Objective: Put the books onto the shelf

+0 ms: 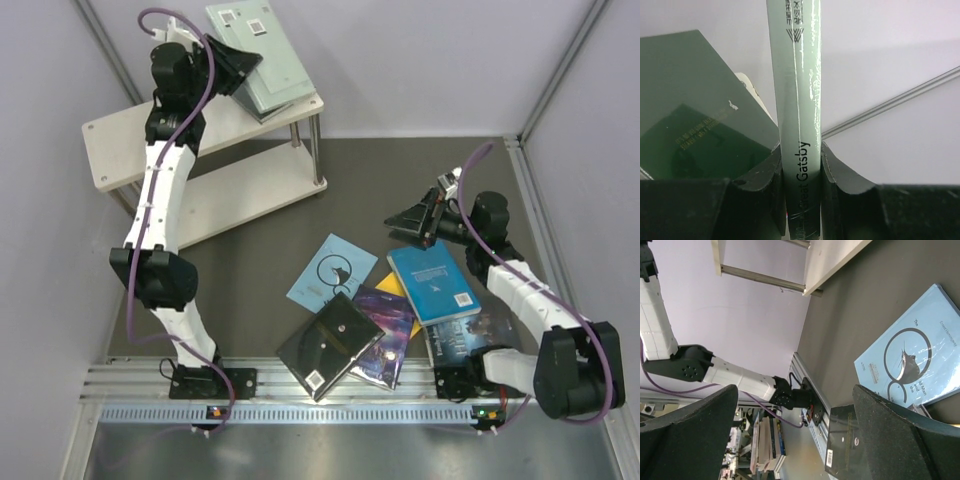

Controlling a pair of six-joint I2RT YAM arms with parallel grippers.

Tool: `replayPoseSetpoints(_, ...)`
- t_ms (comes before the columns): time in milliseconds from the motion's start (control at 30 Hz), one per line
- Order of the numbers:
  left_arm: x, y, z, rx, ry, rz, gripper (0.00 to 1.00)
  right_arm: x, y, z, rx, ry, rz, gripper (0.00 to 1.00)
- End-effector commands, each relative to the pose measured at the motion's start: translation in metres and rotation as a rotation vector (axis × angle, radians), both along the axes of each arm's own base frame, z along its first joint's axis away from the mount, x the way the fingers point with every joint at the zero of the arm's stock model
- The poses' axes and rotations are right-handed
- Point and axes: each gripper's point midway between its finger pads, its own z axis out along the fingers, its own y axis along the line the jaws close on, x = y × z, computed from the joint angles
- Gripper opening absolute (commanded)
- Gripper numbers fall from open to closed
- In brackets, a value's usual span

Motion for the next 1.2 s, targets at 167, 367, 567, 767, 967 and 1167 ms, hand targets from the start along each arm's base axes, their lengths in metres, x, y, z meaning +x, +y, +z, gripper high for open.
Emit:
replayPoseSetpoints(167,0.003,0.003,0.033,-0.076,-0.105,-0.034,0.00,0.008,-0.001,-0.008,-0.017,-0.027,-0.001,0.95)
replayPoseSetpoints(367,0.013,0.025,0.008,-0.060,-0.068,0.049,0.00,0.010,-0.001,-0.013,-0.023,-0.020,-0.003,0.95)
replayPoseSetpoints(567,0.020,0.042,-0.005,-0.100,-0.051,0.119,0.00,0.013,-0.001,-0.017,-0.020,-0.012,-0.003,0.95)
replayPoseSetpoints(767,0.022,0.069,-0.020,-0.290,-0.038,0.133,0.00,0.014,-0.001,-0.020,-0.023,-0.006,-0.003,0.95)
replayPoseSetpoints(967,0.034,0.077,-0.044,-0.268,0.040,0.155,0.28,0.016,-0.001,-0.024,-0.026,0.002,-0.002,0.95)
replayPoseSetpoints(1167,0.042,0.076,-0.076,-0.159,0.197,0.164,0.74,0.018,-0.001,-0.026,-0.028,0.008,-0.005,0.94)
